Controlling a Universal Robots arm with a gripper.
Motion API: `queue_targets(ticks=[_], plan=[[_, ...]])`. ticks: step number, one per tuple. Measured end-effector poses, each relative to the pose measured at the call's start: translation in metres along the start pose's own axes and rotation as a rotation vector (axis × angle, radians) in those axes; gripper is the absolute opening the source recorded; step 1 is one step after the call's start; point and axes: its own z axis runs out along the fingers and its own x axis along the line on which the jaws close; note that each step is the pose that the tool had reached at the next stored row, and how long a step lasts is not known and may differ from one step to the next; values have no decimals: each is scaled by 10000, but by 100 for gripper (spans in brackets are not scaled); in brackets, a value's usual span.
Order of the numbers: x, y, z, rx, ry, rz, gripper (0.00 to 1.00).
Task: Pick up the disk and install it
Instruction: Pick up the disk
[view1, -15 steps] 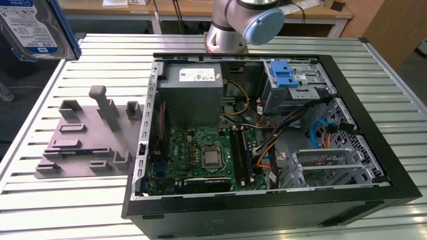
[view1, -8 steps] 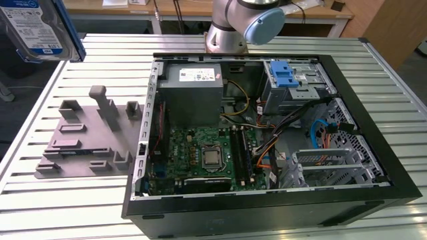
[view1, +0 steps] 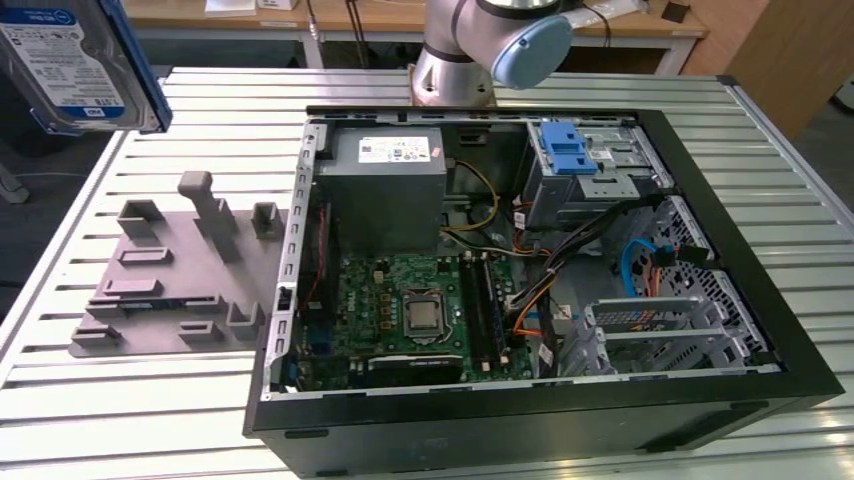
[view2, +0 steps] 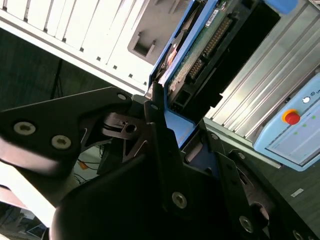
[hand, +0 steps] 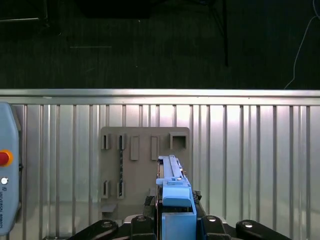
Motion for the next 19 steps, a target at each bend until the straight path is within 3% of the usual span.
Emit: queue_targets(ticks=[4,19], plan=[[38,-66,0,-2,0,-1,36],[47,-399,0,-9,0,-1,36]])
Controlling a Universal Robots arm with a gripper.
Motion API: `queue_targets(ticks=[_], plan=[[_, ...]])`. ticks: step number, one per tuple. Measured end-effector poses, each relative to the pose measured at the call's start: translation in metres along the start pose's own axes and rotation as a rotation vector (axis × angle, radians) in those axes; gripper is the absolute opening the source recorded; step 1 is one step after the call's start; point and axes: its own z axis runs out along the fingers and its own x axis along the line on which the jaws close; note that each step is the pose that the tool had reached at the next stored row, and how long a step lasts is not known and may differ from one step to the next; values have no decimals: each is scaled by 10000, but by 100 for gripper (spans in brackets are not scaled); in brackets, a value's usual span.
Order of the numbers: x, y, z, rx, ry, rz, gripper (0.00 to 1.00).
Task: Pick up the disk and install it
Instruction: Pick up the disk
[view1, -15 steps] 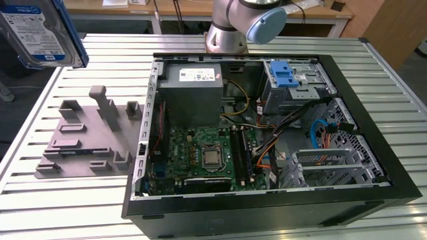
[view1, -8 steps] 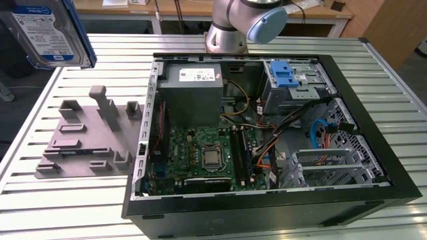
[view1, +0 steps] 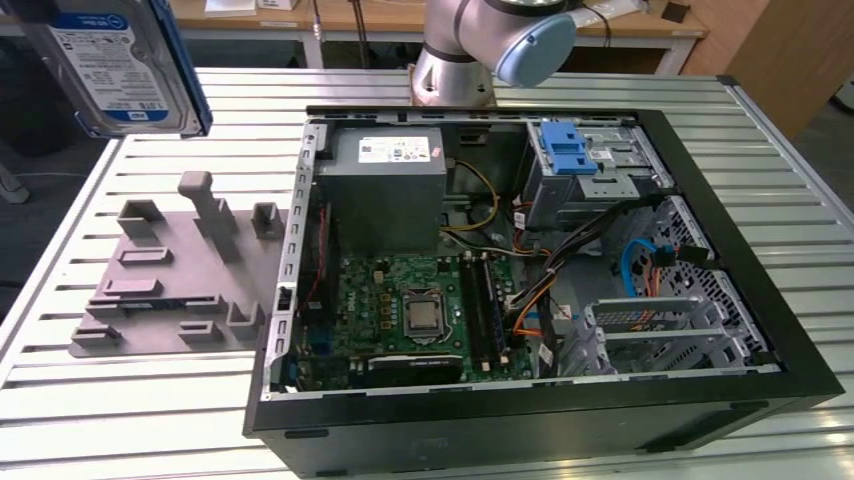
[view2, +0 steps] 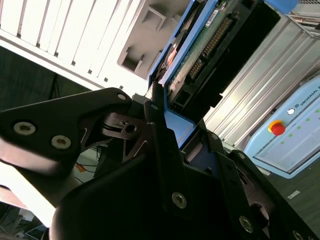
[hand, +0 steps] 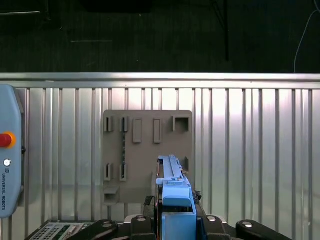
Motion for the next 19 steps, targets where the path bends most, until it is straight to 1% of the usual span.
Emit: queue_targets(ticks=[6,14,19], plan=[[47,-37,0,-4,0,1,36],[188,-75,1,-14,0,0,36],[266,-122,1,-18,0,0,36]])
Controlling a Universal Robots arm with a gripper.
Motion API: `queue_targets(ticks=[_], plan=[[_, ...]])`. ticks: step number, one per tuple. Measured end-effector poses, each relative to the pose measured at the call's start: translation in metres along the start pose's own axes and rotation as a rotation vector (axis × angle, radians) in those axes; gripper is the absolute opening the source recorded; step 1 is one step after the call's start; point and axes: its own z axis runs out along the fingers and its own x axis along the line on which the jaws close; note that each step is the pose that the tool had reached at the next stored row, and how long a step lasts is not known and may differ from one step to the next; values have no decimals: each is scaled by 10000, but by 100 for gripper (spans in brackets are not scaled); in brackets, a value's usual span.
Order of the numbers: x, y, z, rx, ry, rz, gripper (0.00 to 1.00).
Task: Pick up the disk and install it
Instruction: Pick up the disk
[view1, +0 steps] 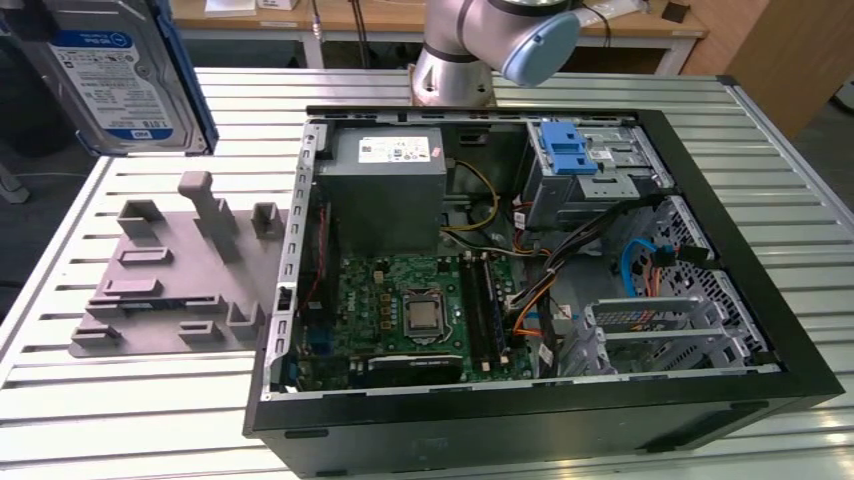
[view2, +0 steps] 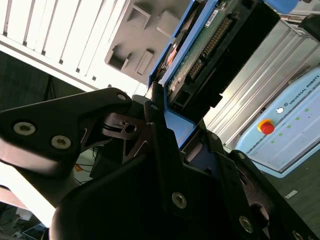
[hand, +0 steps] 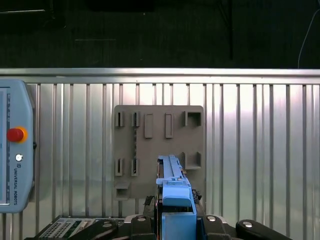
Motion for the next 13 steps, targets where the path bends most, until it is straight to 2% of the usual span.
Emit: queue_targets(ticks=[13], plan=[[98,-160,0,-14,0,0,36]])
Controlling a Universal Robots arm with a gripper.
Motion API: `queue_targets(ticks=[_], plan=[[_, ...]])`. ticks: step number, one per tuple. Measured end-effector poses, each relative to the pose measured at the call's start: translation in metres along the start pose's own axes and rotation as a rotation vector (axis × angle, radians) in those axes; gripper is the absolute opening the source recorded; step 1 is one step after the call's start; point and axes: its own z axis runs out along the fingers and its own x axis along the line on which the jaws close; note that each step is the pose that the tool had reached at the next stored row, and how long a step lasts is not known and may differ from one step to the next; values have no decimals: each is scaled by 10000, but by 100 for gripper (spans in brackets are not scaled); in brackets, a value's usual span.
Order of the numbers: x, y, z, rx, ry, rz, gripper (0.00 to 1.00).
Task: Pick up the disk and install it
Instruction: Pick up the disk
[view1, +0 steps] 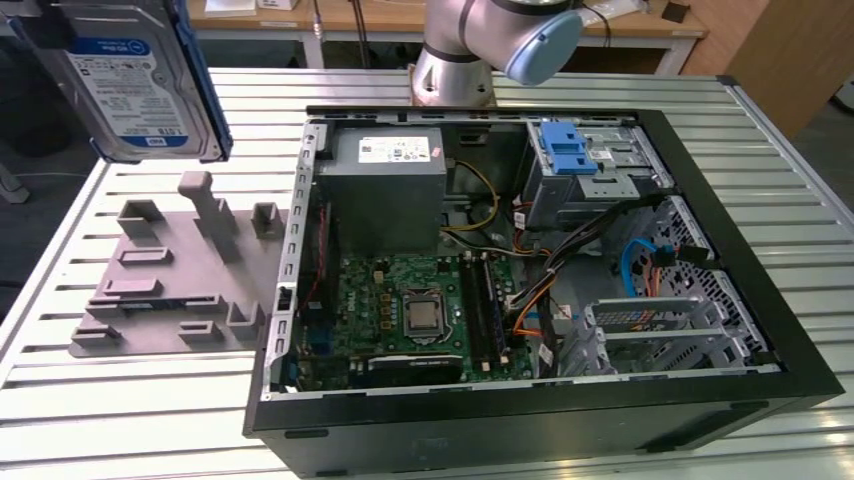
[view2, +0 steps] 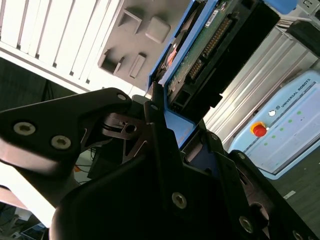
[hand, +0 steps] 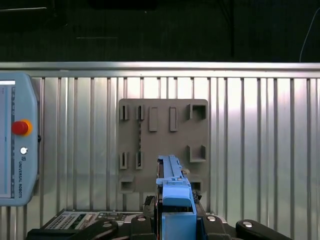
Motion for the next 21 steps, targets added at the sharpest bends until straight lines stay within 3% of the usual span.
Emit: queue_targets(ticks=[21], plan=[[153,-233,-2,-21,1,0,36]])
